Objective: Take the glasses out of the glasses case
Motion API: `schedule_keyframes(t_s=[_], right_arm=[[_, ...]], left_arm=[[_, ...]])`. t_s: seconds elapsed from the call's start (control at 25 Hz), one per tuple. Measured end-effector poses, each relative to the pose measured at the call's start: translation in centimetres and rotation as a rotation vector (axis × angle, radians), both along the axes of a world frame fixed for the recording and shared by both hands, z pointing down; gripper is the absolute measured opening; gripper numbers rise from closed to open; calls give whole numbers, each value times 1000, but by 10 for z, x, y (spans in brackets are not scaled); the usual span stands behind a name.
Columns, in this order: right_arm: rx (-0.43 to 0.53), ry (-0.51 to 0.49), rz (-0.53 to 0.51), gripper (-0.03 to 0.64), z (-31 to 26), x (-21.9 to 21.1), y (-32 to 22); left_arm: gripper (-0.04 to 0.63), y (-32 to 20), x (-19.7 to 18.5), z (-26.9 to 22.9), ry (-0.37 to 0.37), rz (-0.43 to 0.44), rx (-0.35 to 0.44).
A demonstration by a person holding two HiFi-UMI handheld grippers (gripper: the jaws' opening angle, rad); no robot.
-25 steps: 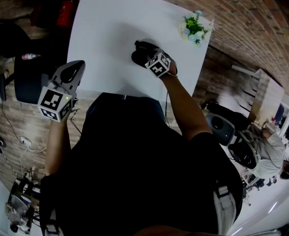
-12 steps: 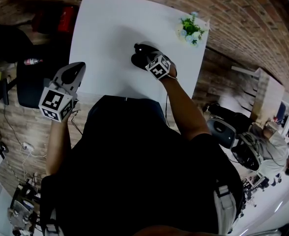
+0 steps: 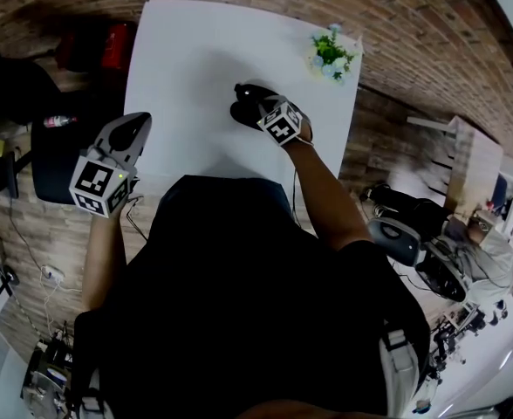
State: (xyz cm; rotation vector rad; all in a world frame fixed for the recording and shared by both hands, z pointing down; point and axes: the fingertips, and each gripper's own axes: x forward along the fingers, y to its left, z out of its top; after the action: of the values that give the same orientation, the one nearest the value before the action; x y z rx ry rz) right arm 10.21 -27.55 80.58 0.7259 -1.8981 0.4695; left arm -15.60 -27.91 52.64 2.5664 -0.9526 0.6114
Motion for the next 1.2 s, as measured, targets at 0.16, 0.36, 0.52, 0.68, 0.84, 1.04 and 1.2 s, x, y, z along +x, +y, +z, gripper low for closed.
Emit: schedule_keyframes(t_s=[0.16, 0.36, 0.52, 0.68, 0.84, 1.04, 1.2], right_arm=[[17, -32, 40, 28, -11, 5, -3], [37, -52, 81, 27, -28, 10, -2], [49, -82, 122, 26, -43, 15, 2], [70, -100, 153, 27, -57, 22, 3], [85, -124, 192, 26, -71, 29, 7], [104, -165, 247, 26, -88, 40, 10], [116, -199, 295, 26, -102, 48, 16]], left_arm=[[11, -3, 7, -2, 7, 17, 10], [11, -4, 15, -9, 17, 43, 29], [11, -5, 18, -15, 21, 60, 43], [11, -6, 24, -20, 20, 74, 50], [11, -5, 32, -24, 26, 96, 57], [11, -7, 43, -31, 30, 125, 73], [11, -7, 50, -39, 32, 147, 87]])
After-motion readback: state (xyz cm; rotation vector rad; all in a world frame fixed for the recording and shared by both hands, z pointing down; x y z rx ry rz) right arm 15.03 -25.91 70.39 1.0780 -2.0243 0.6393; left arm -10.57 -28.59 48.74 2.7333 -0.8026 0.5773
